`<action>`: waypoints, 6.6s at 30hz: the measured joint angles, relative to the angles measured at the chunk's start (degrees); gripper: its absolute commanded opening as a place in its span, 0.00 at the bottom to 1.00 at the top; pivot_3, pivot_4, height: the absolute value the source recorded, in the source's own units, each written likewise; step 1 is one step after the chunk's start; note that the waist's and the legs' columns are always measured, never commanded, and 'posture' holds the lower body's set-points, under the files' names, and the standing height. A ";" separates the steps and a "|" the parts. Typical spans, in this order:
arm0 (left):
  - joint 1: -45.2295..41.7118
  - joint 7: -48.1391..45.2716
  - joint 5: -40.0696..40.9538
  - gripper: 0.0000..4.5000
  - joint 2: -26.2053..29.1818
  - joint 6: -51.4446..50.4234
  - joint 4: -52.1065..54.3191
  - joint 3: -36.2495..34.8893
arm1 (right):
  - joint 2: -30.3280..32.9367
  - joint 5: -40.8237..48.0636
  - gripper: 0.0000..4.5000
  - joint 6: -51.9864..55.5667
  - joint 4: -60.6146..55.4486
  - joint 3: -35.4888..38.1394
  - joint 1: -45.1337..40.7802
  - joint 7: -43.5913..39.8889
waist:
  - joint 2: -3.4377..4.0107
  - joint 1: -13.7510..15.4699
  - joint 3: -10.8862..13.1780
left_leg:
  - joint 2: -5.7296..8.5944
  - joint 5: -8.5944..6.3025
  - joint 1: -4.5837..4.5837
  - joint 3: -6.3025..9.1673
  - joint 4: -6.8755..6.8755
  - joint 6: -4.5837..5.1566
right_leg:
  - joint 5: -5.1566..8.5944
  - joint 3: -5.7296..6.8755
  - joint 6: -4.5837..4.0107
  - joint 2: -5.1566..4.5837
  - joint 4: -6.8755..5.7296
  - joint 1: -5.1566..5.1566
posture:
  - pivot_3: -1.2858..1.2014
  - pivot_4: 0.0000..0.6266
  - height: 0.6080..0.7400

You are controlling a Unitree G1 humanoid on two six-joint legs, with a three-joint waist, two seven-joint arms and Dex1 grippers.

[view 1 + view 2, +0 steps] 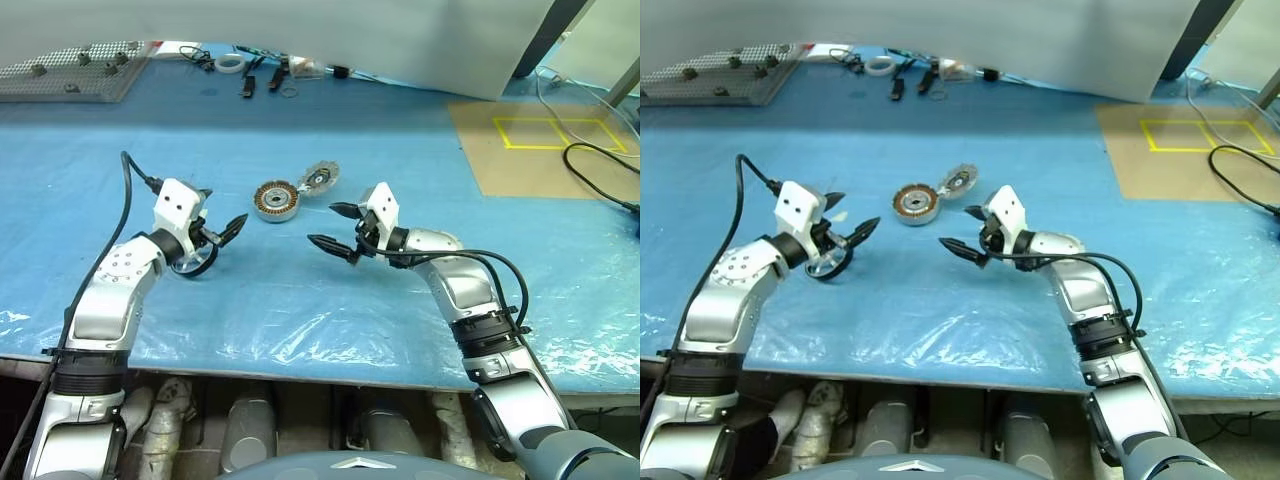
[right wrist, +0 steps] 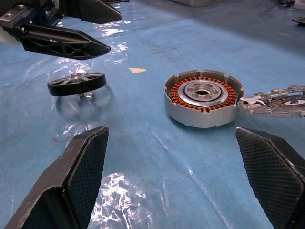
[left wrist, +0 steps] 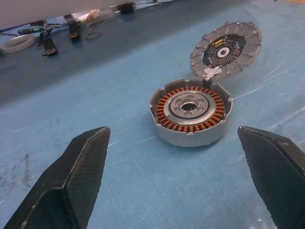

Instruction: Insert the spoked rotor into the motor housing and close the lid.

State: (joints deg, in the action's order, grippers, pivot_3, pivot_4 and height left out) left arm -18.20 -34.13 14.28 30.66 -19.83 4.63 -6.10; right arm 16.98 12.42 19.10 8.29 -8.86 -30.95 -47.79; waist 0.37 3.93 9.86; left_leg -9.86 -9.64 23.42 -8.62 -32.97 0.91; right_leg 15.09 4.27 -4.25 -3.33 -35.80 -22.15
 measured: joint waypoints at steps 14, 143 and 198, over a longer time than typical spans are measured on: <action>-0.86 -3.42 0.84 1.00 0.95 0.07 -0.45 -0.22 | 1.92 -0.25 0.99 -1.10 1.40 0.27 -1.16 -0.85 | 0.00 0.02 0.00 | 0.00 0.01 0.00 0.00 0.00 0.01 | 0.00 0.00 0.00 0.00 0.00 0.00 | 0.52 0.24 1.00; 15.79 4.67 4.34 1.00 -4.13 -2.91 15.42 -1.24 | -22.85 -37.25 0.01 -15.20 71.36 -7.20 -47.93 5.26 | 0.10 -1.42 0.09 | -0.24 0.08 0.48 -0.06 -0.43 -0.23 | 0.27 0.08 -0.50 0.04 -1.12 -0.82 | 0.52 0.24 1.00; 14.48 -2.55 4.54 1.00 -0.59 -0.59 9.99 -0.30 | -20.71 -36.53 0.29 -29.57 68.84 -12.34 -52.94 -22.74 | 0.16 -1.52 0.13 | -0.52 -0.08 0.64 -0.05 -1.14 -0.13 | 0.33 0.04 -0.61 0.17 -1.63 -0.96 | 0.52 0.24 1.00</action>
State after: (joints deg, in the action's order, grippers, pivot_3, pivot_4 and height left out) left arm -3.71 -36.68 18.82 30.07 -20.42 14.62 -6.40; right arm -3.74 -24.11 -10.47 77.12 -21.20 -83.89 -70.53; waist 0.53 2.40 9.99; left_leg -10.38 -9.72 24.06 -8.68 -34.12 0.79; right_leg 15.42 4.31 -4.86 -3.16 -37.43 -23.10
